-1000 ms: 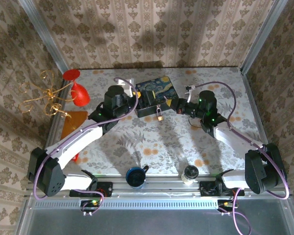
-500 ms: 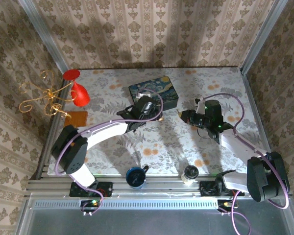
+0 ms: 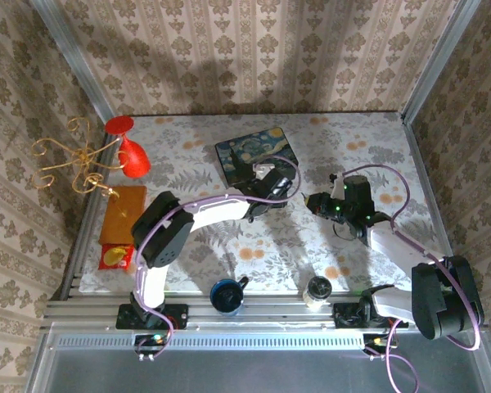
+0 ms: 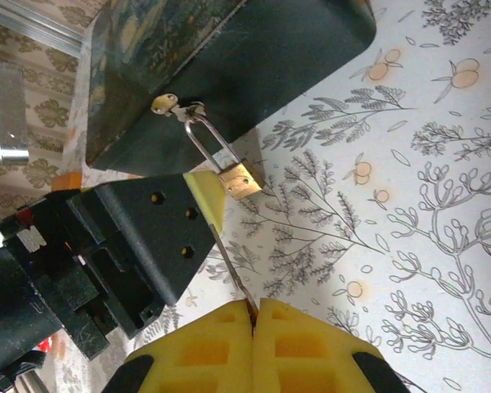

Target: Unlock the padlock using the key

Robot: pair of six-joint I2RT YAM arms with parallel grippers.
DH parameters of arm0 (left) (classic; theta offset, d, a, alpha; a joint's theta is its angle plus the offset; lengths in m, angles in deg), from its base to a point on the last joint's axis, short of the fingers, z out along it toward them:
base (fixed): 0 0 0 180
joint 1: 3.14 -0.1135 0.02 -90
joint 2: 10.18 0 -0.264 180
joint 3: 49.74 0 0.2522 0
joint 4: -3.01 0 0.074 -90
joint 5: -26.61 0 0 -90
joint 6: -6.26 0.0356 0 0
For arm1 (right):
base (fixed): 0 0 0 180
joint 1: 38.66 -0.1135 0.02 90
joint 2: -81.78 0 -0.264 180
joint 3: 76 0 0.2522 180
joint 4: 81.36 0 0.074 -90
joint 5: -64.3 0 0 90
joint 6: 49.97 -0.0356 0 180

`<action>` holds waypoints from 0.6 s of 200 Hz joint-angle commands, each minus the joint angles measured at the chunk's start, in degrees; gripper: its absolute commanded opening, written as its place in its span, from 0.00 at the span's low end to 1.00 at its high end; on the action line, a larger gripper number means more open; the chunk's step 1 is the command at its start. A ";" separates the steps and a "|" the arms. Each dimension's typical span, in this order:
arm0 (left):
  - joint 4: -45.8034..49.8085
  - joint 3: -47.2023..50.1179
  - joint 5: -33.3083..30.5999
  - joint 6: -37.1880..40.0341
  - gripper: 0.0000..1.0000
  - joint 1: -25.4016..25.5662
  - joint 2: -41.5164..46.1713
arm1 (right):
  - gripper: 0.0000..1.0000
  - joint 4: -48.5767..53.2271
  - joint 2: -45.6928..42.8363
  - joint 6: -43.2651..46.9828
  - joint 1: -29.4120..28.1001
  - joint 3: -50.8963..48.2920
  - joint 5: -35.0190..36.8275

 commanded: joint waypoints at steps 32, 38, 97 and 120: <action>8.19 -6.80 -6.69 -2.21 0.68 0.98 -5.49 | 0.00 -1.92 0.05 0.79 0.29 -1.89 1.96; 8.70 -7.16 -6.72 -2.59 0.67 1.00 -5.82 | 0.00 -1.89 0.02 0.81 0.29 -1.89 1.93; 9.45 -8.67 -5.69 -4.03 0.61 -0.12 -8.35 | 0.00 -2.62 1.17 0.73 0.34 -1.73 2.18; 9.47 -9.34 -4.96 -4.25 0.60 -0.66 -9.43 | 0.00 -4.45 2.62 -0.06 0.29 -1.99 1.67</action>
